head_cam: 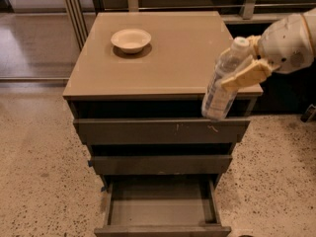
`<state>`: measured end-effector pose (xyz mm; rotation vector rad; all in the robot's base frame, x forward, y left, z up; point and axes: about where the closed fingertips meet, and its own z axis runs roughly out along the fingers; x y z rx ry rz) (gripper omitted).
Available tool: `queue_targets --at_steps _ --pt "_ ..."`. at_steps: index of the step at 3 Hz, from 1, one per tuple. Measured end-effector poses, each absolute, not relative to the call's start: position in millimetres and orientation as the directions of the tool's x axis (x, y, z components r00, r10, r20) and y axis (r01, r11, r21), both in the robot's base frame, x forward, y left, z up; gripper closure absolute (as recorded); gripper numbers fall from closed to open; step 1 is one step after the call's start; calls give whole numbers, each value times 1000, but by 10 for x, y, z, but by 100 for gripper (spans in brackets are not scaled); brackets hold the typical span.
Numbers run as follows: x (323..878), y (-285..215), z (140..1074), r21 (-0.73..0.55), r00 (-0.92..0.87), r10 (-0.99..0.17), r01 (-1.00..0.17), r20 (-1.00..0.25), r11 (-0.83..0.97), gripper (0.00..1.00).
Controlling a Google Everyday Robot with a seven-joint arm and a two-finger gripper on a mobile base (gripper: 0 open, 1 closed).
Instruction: Place blue plastic bottle into bottom drawer
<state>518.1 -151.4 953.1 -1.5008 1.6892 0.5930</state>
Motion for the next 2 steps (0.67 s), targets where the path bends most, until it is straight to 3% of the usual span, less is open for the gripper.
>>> queue_targets --at_steps 1,2 --pt "4931 -1611 8608 -54 -68 -596 -981 -800 185 100" --pt "4385 -1411 7238 200 -198 -618 -978 -761 67 100"
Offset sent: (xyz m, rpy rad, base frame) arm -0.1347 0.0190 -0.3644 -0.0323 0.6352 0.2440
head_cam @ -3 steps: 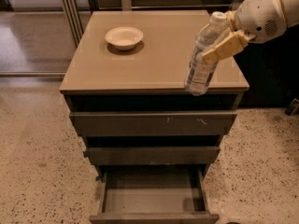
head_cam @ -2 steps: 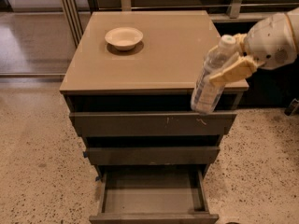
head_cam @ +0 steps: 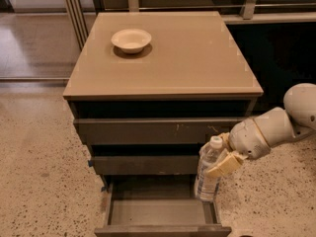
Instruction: Place blue plastic bottle into bottom drawer
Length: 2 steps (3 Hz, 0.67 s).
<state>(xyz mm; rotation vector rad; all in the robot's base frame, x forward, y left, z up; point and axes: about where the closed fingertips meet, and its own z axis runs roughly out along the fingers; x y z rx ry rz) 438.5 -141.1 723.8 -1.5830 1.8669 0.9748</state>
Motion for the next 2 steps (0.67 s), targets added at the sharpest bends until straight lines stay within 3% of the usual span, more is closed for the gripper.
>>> queue_targets --at_steps 2 --pt "4438 -1367 7001 128 -144 -653 -989 -743 73 100"
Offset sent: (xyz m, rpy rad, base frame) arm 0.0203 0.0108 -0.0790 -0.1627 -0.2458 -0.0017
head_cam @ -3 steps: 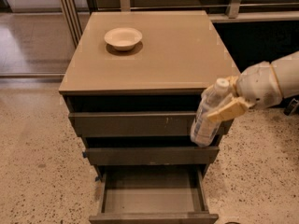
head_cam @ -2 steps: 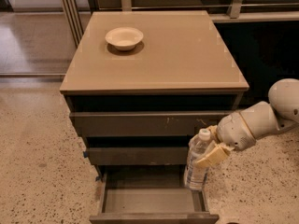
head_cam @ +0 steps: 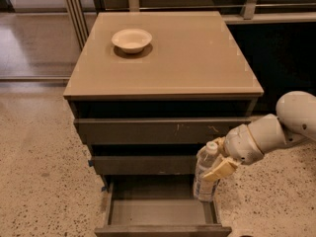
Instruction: Place blue plastic bottle into bottom drawer
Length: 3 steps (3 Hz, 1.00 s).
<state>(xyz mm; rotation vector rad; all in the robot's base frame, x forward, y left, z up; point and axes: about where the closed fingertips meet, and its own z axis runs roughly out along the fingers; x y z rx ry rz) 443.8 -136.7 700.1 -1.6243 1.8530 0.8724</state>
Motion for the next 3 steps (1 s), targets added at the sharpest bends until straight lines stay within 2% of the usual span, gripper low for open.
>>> queue_targets --at_steps 1,2,3 --pt "4452 -1247 6343 27 -52 -694 -999 -718 48 100" --pt "4719 -1140 5425 -26 -52 -711 -995 -701 99 100" --pt "4871 -1097 4888 -14 -83 -720 -992 -689 127 100"
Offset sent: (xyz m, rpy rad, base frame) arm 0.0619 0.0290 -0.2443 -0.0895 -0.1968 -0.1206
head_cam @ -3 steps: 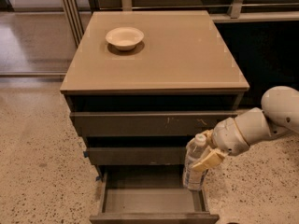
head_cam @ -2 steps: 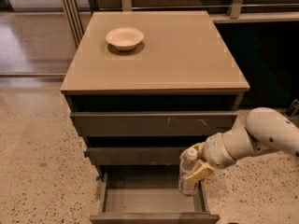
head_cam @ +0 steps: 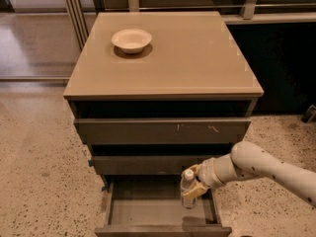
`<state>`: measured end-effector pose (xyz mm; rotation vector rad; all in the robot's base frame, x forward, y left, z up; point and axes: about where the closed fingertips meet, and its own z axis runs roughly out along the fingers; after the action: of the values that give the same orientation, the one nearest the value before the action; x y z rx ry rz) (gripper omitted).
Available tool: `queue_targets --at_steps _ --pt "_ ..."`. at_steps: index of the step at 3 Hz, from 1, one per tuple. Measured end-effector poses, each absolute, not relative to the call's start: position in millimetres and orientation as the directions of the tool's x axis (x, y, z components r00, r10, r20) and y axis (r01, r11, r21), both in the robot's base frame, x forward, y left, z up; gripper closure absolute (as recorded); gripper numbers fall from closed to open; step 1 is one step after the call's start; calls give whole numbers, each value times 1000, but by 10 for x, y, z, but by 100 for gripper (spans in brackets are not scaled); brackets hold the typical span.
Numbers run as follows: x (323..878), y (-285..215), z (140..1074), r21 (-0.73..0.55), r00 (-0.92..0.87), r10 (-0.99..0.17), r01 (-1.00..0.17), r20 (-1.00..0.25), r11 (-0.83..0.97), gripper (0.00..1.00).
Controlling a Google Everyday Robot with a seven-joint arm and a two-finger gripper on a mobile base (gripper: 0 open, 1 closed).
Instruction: Place blue plastic bottle into bottom drawer
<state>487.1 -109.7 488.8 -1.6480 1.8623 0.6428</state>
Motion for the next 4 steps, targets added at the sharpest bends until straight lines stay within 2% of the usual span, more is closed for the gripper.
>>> queue_targets --at_steps 2,4 --pt "4879 -1103 4613 -28 -85 -719 -989 -690 144 100" --pt "4972 -1100 3550 -107 -29 -669 -981 -743 161 100"
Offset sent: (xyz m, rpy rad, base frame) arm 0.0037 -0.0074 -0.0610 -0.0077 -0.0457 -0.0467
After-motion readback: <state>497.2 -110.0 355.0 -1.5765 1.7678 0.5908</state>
